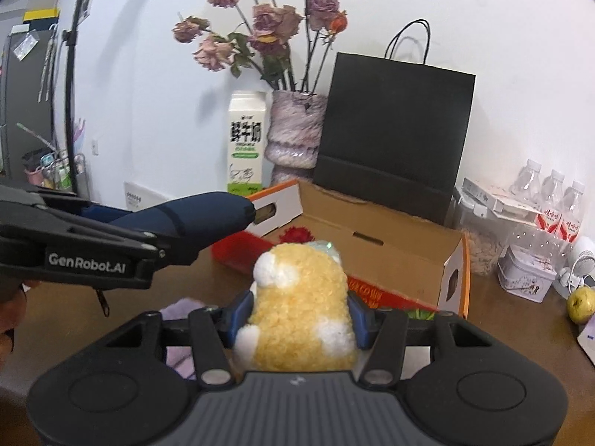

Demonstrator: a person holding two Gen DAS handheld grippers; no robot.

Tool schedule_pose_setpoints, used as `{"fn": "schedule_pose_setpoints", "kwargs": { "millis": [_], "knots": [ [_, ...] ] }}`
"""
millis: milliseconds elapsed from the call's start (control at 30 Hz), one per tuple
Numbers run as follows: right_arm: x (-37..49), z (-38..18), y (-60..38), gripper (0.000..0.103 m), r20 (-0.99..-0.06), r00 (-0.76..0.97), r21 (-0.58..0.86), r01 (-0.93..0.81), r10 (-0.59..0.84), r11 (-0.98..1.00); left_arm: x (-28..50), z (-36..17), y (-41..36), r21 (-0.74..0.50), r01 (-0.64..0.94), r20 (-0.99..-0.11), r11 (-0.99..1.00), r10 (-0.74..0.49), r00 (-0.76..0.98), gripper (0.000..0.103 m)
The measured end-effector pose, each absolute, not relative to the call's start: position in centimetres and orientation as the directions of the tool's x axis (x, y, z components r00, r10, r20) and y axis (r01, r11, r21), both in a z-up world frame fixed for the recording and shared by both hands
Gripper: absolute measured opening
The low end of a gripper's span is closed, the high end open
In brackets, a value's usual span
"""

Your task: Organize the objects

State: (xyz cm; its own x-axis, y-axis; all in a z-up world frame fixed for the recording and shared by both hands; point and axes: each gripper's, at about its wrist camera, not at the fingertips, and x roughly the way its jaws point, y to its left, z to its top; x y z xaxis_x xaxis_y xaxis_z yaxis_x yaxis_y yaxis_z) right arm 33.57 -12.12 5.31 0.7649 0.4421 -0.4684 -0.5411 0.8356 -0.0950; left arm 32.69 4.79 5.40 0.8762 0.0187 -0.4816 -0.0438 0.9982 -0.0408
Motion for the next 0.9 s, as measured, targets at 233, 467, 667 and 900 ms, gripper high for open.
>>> {"fn": "schedule_pose_setpoints", "kwargs": {
  "millis": [233,467,667,900],
  "knots": [
    [37.0,5.4,-11.2,0.052,-0.43,0.799,-0.112,-0.51,0.421,0.853,36.6,5.4,4.8,-0.061,-0.058,-0.477,0.996,0.022,0.879,0.065],
    [40.6,5.5,-11.0,0.052,-0.405,0.816,-0.093,-0.486,0.413,0.869,40.5,5.3,4.9,-0.073,-0.067,-0.47,0.995,0.025,0.882,0.066],
    [43.9,5.0,-11.1,0.052,-0.405,0.821,-0.081,-0.471,0.403,0.878,43.9,5.3,4.5,-0.067,-0.05,-0.464,0.996,0.013,0.886,0.065],
    [47.0,5.1,-11.1,0.052,-0.398,0.833,-0.082,-0.45,0.385,0.889,47.1,4.8,3.8,-0.044,-0.036,-0.465,0.998,0.012,0.885,0.066]
  ]
}}
